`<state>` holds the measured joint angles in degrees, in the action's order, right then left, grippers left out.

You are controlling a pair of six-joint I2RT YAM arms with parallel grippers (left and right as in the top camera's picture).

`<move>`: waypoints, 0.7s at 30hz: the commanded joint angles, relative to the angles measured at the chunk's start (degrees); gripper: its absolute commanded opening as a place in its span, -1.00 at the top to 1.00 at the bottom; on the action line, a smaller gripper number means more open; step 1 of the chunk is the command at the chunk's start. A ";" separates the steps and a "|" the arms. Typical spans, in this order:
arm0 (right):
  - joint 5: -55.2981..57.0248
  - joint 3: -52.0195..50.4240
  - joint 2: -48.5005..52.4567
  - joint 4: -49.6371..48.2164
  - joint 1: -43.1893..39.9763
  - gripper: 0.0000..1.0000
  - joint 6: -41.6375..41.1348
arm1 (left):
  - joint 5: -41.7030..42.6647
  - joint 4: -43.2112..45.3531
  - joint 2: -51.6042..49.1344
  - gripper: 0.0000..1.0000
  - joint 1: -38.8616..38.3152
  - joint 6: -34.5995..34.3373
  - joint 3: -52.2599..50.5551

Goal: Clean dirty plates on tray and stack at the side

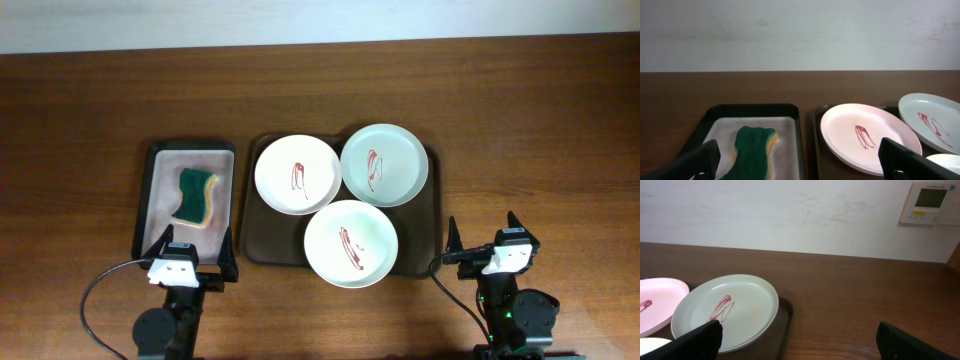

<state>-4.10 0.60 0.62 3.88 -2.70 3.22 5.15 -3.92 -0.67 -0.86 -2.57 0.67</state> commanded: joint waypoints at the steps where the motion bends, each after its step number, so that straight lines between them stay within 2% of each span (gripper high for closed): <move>1: -0.13 -0.28 -0.26 0.28 -0.37 -0.97 -0.24 | -0.24 -0.28 0.26 -0.99 -0.22 0.90 -0.13; 21: -0.13 -0.28 -0.22 0.26 -0.37 -0.97 -0.24 | 0.20 0.17 0.26 -0.99 -0.22 0.87 -0.07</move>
<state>-4.10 0.60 0.62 3.88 -2.70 3.18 5.15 -3.88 -0.67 -0.86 -2.57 0.67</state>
